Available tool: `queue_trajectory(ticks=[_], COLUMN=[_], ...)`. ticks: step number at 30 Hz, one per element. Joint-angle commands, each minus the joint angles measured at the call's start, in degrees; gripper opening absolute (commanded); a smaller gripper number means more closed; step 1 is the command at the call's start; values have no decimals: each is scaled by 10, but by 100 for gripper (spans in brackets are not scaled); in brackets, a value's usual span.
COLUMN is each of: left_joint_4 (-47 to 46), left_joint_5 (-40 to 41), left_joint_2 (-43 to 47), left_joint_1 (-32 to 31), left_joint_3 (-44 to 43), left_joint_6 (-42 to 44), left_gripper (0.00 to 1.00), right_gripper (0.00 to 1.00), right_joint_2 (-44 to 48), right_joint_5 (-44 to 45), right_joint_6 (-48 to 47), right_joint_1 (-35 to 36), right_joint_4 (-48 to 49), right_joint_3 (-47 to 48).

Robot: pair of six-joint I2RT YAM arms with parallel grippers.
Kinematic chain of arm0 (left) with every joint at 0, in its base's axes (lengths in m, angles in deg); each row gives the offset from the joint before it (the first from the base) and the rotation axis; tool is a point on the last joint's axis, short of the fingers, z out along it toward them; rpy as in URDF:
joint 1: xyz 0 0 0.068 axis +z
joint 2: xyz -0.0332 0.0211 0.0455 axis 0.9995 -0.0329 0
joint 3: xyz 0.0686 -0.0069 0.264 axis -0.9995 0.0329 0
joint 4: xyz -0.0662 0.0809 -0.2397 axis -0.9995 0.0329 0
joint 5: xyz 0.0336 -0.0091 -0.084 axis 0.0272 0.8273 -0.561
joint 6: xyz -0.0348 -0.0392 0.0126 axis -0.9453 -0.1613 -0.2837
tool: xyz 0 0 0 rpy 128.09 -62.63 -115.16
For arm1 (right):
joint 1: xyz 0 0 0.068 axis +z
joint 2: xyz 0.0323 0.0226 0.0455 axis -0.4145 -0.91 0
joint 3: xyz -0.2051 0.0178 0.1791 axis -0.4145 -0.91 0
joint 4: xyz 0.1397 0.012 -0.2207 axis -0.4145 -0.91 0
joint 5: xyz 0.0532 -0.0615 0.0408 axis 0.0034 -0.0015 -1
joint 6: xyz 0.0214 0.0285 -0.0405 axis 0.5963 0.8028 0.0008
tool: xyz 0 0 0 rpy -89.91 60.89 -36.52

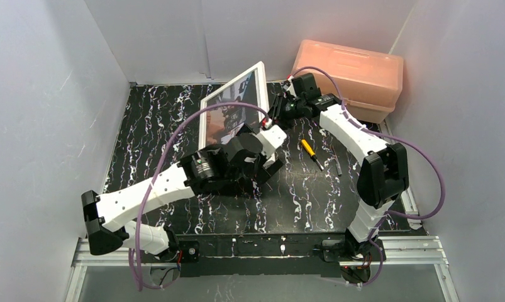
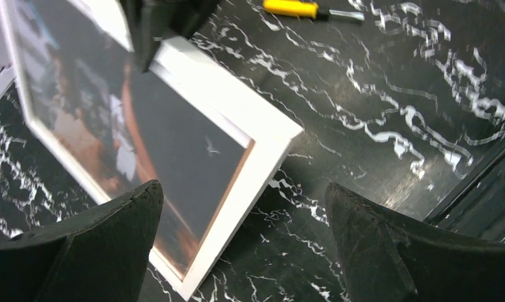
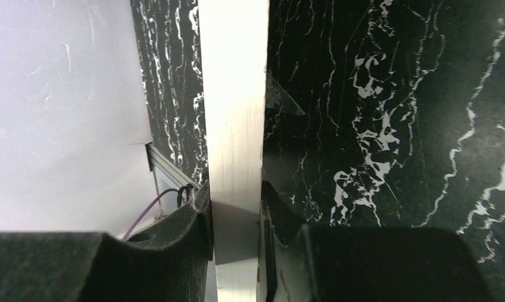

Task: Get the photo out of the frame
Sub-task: Turn over the photo frame at the center of the board.

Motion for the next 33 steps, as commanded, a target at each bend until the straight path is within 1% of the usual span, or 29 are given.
queue_trajectory(ticks=[1, 2, 5, 9, 14, 17, 19, 28, 33], left_joint_4=[92, 105, 125, 145, 170, 186, 190, 204, 207], left_joint_5=[92, 111, 129, 124, 56, 1, -26, -93, -119], left_joint_2=[14, 12, 8, 4, 0, -2, -5, -30, -37], left_joint_1=[0, 1, 5, 25, 75, 121, 136, 154, 164], left_joint_3=[-90, -107, -149, -191, -220, -234, -240, -279, -292], left_joint_6=[-117, -136, -166, -226, -313, -369, -397, -487, -536], left_gripper=[99, 99, 98, 99, 99, 99, 99, 99, 99], right_gripper=[1, 1, 1, 1, 1, 1, 1, 1, 1], right_joint_2=[41, 46, 67, 96, 124, 132, 134, 136, 134], right_joint_5=[65, 73, 90, 113, 153, 176, 194, 250, 242], right_joint_6=[-71, -80, -97, -115, -142, -156, -165, -200, -213], right_joint_1=[-5, -5, -5, -5, -5, -5, -5, -4, 8], right_joint_4=[-78, -91, -122, -157, -213, -252, -277, -366, -381], right_joint_3=[62, 66, 69, 75, 110, 147, 173, 287, 313])
